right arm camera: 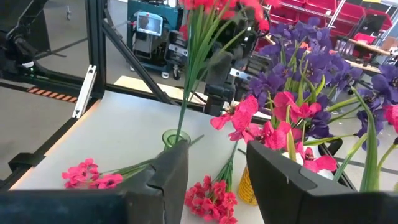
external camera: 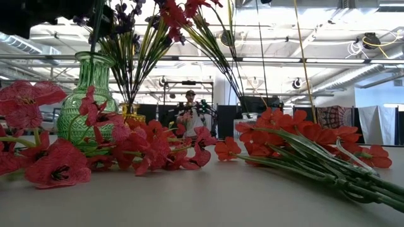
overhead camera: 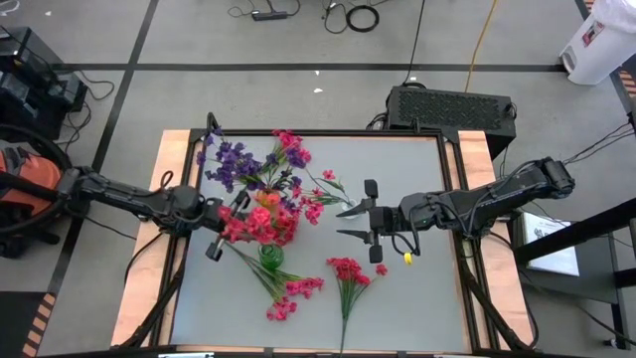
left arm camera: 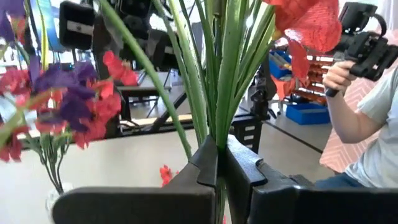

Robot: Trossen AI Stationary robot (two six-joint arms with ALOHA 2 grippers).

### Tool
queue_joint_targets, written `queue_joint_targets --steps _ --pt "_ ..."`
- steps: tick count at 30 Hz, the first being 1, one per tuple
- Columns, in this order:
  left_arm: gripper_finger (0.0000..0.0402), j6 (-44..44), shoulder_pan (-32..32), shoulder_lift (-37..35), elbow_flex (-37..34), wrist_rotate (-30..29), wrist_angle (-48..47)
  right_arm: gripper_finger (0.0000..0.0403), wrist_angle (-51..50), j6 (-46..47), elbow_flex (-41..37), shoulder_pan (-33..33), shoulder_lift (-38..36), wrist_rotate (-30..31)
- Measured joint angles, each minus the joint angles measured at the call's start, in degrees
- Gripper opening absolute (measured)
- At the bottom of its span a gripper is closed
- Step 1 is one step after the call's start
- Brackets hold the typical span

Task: Sort flowers into vase by color
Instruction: Put the top right orange flowers into the green vase

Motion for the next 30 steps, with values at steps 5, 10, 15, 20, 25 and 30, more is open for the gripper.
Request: queue_joint_targets --steps 5,10,15,20,25,30 --pt "0.0025 -3.78 -0.01 0.0 -1.41 -2.64 -0.74 0.0155 0.0 -0.1 0.0 0.0 0.02 0.0" --pt "0.0067 -7.47 0.0 0.0 -1.42 -4.94 -0.98 0.0155 0.02 -0.17 0.0 0.0 0.02 -0.02" --pt "0.0116 -8.93 0.0 0.0 -1.42 -4.94 -2.03 0.0155 0.0 -0.09 0.0 0.01 0.02 -0.07" --pt "0.0142 -13.17 0.0 0.0 -1.42 -4.92 -6.11 0.0155 -0.02 0.0 0.0 0.0 0.02 -0.09" --pt "0.0145 -16.45 0.0 -0.94 -1.4 -1.78 -9.17 0.0155 -0.04 0.0 0.0 0.0 0.02 -0.09" --pt "0.0146 -16.52 0.0 -4.0 -1.4 1.05 -11.69 0.0155 -0.07 0.17 0.0 0.02 0.02 -0.3"
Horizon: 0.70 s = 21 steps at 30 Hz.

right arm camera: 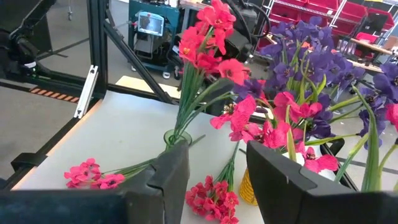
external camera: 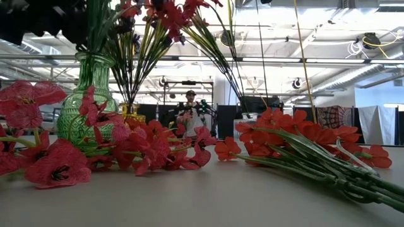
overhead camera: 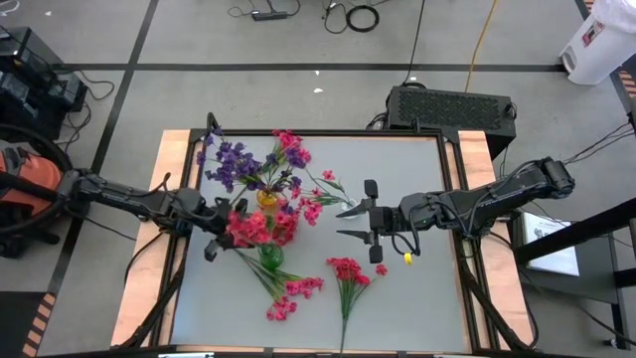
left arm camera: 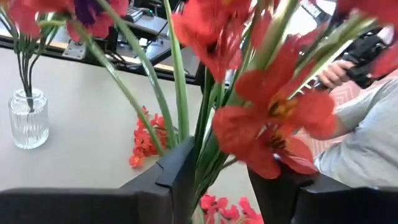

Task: Sort flowers into vase by color
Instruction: Put the top right orange flowers into the green vase

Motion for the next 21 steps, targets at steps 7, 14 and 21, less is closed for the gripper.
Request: queue_joint_targets --steps 7,14,21 --pt "0.0146 0.08 0.0 -7.51 0.0 1.17 -6.73 0.0155 0.0 0.02 0.0 0.0 0.0 0.01" --pt "0.0146 0.09 0.0 -14.55 0.0 1.4 -14.66 0.0155 -1.97 2.82 0.0 0.0 0.0 0.02" --pt "0.0146 0.08 0.0 -19.92 0.0 1.26 -24.43 0.0155 -7.14 9.88 0.0 0.04 0.0 -0.12"
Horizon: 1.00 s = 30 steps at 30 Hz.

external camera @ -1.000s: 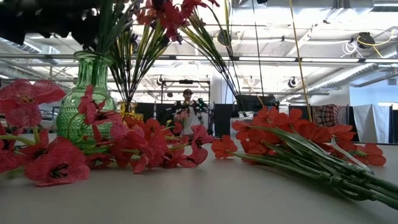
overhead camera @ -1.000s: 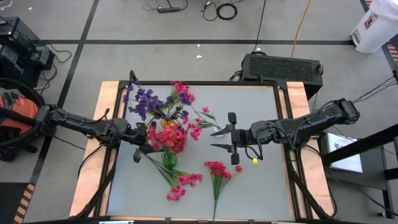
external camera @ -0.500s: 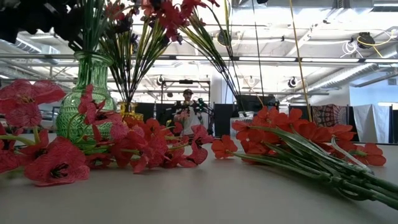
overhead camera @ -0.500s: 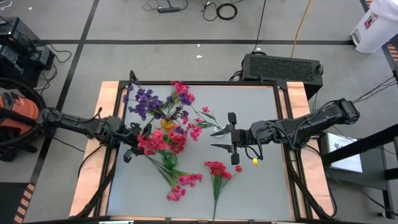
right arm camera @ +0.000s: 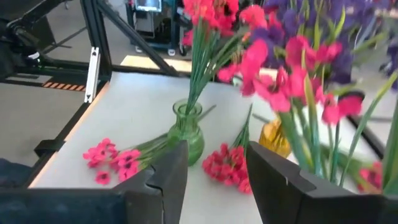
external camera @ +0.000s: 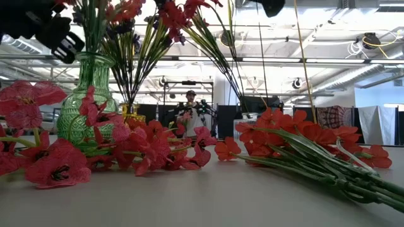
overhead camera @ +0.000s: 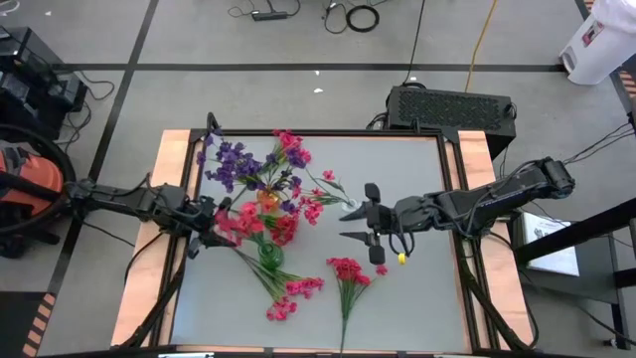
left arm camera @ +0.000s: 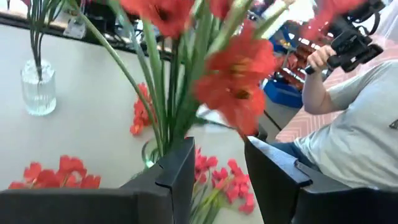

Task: Sort flowers into vase by color
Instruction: Put the top right orange flowers into the green vase, then put the left orange flowers into the green vase

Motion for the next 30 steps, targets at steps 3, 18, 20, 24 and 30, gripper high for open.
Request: queue_joint_targets --steps 3,18,20,24,30 --pt "0.0146 0.03 0.0 -1.51 0.02 -0.38 -3.22 0.0155 -1.69 3.31 0.0 0.02 0.02 -0.06" --pt "0.0146 0.05 0.0 -3.16 0.09 -11.51 -16.15 0.0155 -5.73 14.04 0.0 5.93 0.02 -0.12" --pt "0.0146 -0.01 0.0 -2.84 0.09 -13.76 -16.68 0.0155 -5.71 14.12 0.0 7.05 0.02 -0.12" --pt "0.0146 -1.08 0.0 -1.3 0.09 -18.07 -17.31 0.0155 -5.71 14.14 0.0 8.93 0.02 -0.11" --pt "0.0146 -1.36 0.0 3.38 0.09 -22.09 -17.58 0.0155 -5.78 17.63 0.0 11.22 0.91 -0.1"
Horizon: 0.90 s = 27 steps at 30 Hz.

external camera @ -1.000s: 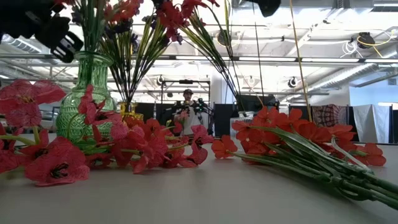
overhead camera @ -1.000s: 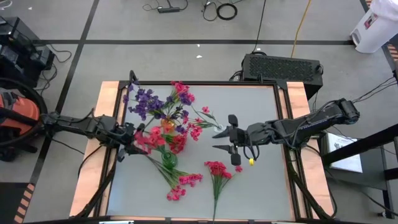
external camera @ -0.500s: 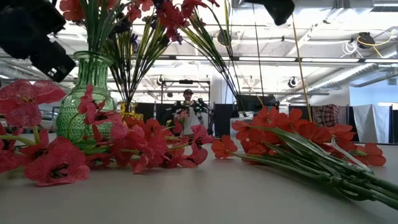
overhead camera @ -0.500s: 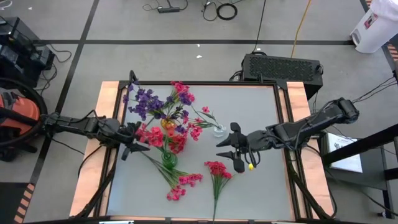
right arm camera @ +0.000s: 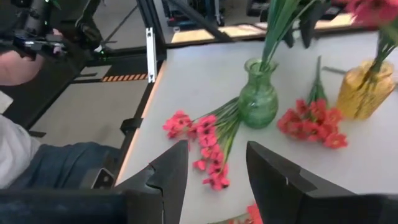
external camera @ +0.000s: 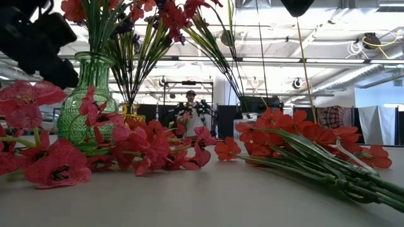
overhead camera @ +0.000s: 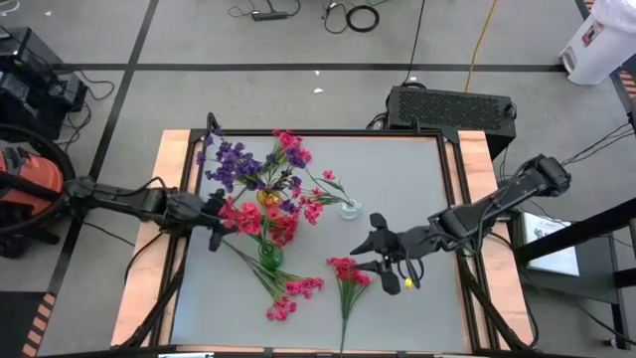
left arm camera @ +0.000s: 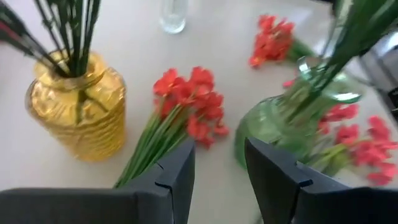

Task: Sort flowers into vase by color
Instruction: Put the left orange flowers into the green vase

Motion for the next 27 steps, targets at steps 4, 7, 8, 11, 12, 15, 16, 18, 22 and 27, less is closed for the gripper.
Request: queue_joint_targets --steps 4,7,8,11,12,15,16,18,22,27 --pt "0.0146 0.08 0.0 4.38 0.0 -1.55 -0.05 0.0155 -0.09 1.47 0.0 1.4 2.0 0.02" --pt "0.0146 0.38 0.0 8.05 0.0 -3.12 -0.07 0.0155 -0.02 1.47 0.0 2.2 3.9 -0.02" --pt "0.0146 0.39 0.0 9.2 0.0 -3.49 -0.03 0.0155 0.22 1.47 0.0 2.36 4.57 -0.01" --pt "0.0146 1.39 0.0 12.54 0.0 -4.59 0.0 0.0155 0.42 1.36 0.0 2.33 6.6 0.0" --pt "0.0146 1.49 0.0 13.69 0.0 -4.99 0.0 0.0155 0.46 1.34 0.0 2.33 7.16 0.02" --pt "0.0146 2.92 0.0 16.76 -0.02 -6.72 0.02 0.0155 0.68 1.11 0.0 2.31 8.86 0.09" --pt "0.0146 3.18 -0.02 17.64 -0.02 -7.13 0.04 0.0155 0.59 0.91 0.0 2.31 9.22 0.12" --pt "0.0146 3.4 0.0 19.32 -0.02 -8.05 0.52 0.0155 0.86 0.17 0.0 2.18 9.94 0.12" --pt "0.0146 3.11 -0.01 21.82 -0.02 -8.9 0.7 0.0155 1.05 -1.1 0.0 2.13 10.68 0.22" --pt "0.0146 2.9 0.0 24.65 -0.04 -11.66 0.76 0.0155 1.07 -2.26 0.0 1.75 10.7 0.49"
